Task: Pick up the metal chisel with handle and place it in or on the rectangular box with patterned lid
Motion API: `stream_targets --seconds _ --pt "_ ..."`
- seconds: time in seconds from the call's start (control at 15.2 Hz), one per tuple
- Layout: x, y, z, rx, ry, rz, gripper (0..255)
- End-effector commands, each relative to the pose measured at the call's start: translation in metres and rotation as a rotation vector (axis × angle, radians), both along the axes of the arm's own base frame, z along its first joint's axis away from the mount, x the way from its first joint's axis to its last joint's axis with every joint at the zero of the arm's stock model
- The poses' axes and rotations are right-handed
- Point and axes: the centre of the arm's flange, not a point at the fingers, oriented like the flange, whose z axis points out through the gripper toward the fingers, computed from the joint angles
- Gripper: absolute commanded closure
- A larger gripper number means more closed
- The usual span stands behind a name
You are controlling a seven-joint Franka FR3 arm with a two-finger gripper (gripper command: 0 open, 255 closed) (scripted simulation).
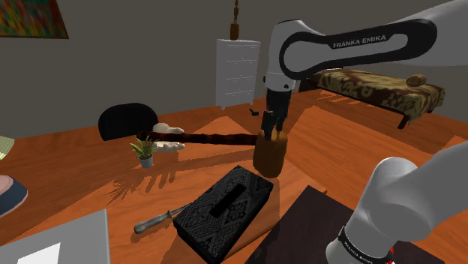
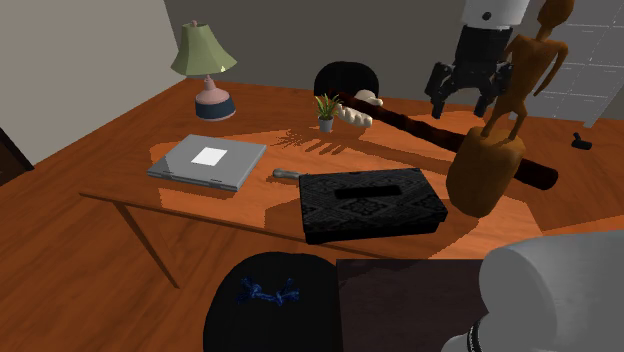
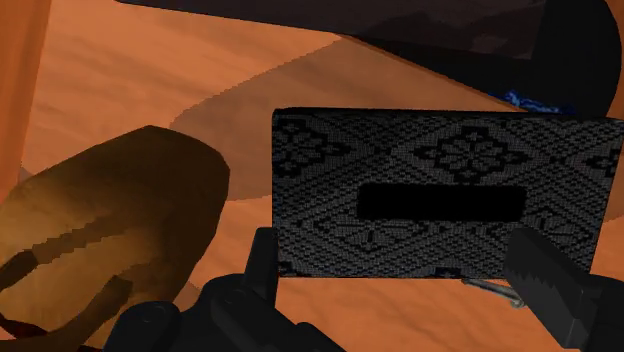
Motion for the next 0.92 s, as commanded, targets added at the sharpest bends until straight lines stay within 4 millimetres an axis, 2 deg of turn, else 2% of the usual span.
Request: stream_targets --seconds 0.0,0.86 --pt "0.013 0.013 -0.019 0.004 -0.009 0.047 0" --pt "0.105 0.1 -0.128 0.025 -0.055 0.344 0"
